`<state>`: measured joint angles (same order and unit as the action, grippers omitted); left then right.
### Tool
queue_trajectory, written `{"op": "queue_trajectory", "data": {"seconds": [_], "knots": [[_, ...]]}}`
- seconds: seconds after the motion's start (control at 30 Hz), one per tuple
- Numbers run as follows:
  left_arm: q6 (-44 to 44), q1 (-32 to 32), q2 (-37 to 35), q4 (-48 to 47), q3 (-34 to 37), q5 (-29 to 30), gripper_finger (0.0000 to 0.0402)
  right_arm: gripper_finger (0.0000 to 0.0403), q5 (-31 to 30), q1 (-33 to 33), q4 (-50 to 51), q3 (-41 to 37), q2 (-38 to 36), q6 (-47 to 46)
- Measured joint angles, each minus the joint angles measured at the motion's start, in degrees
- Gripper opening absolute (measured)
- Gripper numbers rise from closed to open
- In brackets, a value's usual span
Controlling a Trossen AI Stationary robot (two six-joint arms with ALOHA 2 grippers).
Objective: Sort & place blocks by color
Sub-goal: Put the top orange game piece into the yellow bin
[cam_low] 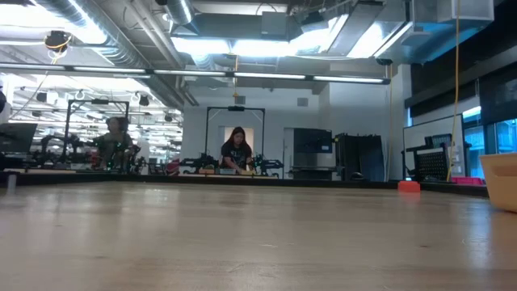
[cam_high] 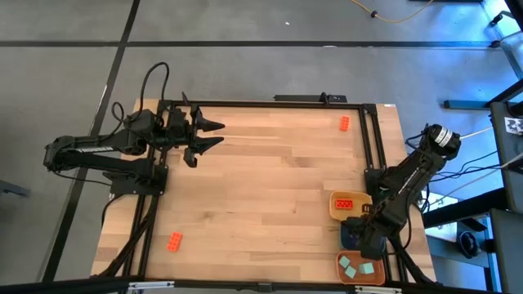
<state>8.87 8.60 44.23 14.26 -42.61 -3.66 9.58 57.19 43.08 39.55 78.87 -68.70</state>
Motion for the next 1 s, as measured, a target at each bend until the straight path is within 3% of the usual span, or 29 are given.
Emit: {"op": "queue_trajectory", "data": {"seconds": [0.27,0.53,0.67,0.77,0.87,1.0], "knots": [[-0.20,0.00,0.00,0.00,0.00,1.45,0.0187,0.0285,0.59,0.00,9.90,4.78,-0.11,1.84],[-1.91,0.00,-0.01,-0.02,-0.02,1.54,0.0187,0.0291,2.01,0.00,18.19,11.12,-7.58,5.98],[-1.86,-0.02,-0.02,-0.02,-0.02,1.51,0.0187,0.0291,-0.82,-0.51,16.53,14.53,-13.50,2.22],[-0.78,0.00,-0.02,-0.02,-0.02,0.57,0.0187,0.0291,-9.72,-2.29,13.23,16.27,-16.75,-0.77],[2.54,-0.02,-0.02,-0.02,-0.02,0.14,0.0187,0.0291,-23.68,-5.86,8.90,16.48,-18.42,-1.35],[4.07,0.00,-0.02,-0.02,-0.02,0.15,0.0187,0.0291,-42.62,-12.13,1.18,16.46,-18.99,7.09]]}}
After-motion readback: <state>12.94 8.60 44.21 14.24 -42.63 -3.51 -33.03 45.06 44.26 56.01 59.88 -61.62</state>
